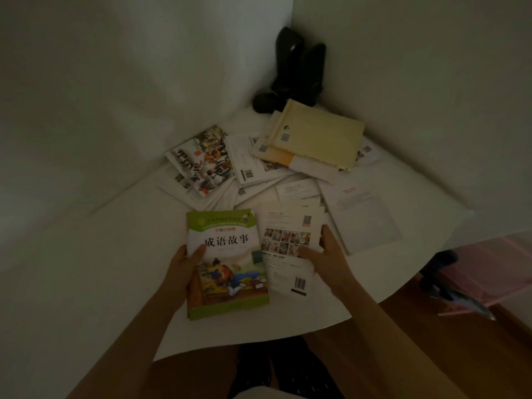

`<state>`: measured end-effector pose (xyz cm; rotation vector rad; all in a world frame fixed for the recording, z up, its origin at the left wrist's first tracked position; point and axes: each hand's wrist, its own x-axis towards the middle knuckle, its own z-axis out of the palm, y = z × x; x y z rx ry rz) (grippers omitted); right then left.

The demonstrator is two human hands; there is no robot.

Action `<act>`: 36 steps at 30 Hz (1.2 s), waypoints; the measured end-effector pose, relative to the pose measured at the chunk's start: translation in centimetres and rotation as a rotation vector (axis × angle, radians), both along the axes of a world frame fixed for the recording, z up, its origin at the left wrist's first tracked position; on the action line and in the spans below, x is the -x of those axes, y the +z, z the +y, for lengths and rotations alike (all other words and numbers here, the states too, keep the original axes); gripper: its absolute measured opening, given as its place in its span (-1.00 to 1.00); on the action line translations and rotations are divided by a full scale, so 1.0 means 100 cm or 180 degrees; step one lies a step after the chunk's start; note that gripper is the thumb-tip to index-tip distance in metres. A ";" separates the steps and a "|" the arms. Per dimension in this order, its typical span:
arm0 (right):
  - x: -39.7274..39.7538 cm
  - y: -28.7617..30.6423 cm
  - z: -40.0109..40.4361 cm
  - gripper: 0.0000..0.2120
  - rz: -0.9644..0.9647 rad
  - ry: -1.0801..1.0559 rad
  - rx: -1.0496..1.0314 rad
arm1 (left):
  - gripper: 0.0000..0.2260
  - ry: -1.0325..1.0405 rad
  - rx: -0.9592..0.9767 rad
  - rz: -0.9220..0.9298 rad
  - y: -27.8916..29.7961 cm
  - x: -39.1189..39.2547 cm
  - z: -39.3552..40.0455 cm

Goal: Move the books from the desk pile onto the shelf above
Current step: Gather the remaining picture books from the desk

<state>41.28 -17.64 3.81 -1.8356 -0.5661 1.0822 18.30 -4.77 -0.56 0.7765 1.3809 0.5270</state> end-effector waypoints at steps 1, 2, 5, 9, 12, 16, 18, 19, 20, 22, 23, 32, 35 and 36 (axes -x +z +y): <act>0.005 0.016 0.006 -0.65 -0.0221 0.0199 -0.0013 | -0.72 0.0004 -0.0007 -0.0051 0.005 0.004 0.001; 0.012 0.032 0.013 -0.69 -0.0551 0.0421 -0.0012 | -0.73 -0.0025 -0.0042 -0.0080 0.008 0.008 0.003; 0.049 0.074 0.038 -0.76 -0.1756 0.1133 0.0157 | -0.77 -0.0206 -0.0249 -0.0034 0.012 0.025 0.003; 0.115 0.069 0.065 -0.42 -0.1998 0.1490 0.0407 | -0.59 -0.0167 0.0069 -0.0375 0.023 0.036 -0.003; 0.158 0.033 0.073 -0.41 -0.1198 0.1609 0.0414 | -0.33 -0.0085 0.0424 -0.0764 0.022 0.049 -0.002; 0.169 0.006 0.073 -0.53 -0.0751 0.1583 0.0311 | -0.41 -0.0176 0.0227 -0.0916 0.019 0.053 -0.008; 0.150 0.004 0.069 -0.72 -0.0509 0.1624 0.0331 | -0.70 -0.0265 -0.0137 -0.0549 0.016 0.050 -0.011; 0.138 0.003 0.066 -0.78 -0.0291 0.1433 0.0375 | -0.80 -0.0393 -0.0418 -0.0408 0.014 0.050 -0.012; 0.126 -0.002 0.062 -0.83 -0.0199 0.1117 0.0421 | -0.79 -0.0453 -0.0603 -0.0349 0.011 0.049 -0.014; 0.098 -0.016 0.056 -0.83 -0.0715 0.0417 0.0611 | -0.65 -0.0447 -0.0750 -0.0408 0.006 0.052 -0.012; 0.090 -0.019 0.052 -0.72 -0.0901 0.0216 0.0751 | -0.63 -0.0404 -0.0771 -0.0483 0.008 0.052 -0.013; 0.096 -0.018 0.035 -0.60 0.0756 0.0526 -0.0063 | -0.66 -0.1253 -0.0842 -0.0992 0.021 0.088 -0.007; 0.103 -0.005 0.028 -0.51 0.0432 0.0618 -0.0554 | -0.65 -0.1672 -0.1229 -0.0875 0.036 0.084 0.003; 0.105 -0.002 0.025 -0.50 0.0357 0.0579 -0.0679 | -0.60 -0.1704 -0.1317 -0.0830 0.036 0.083 0.005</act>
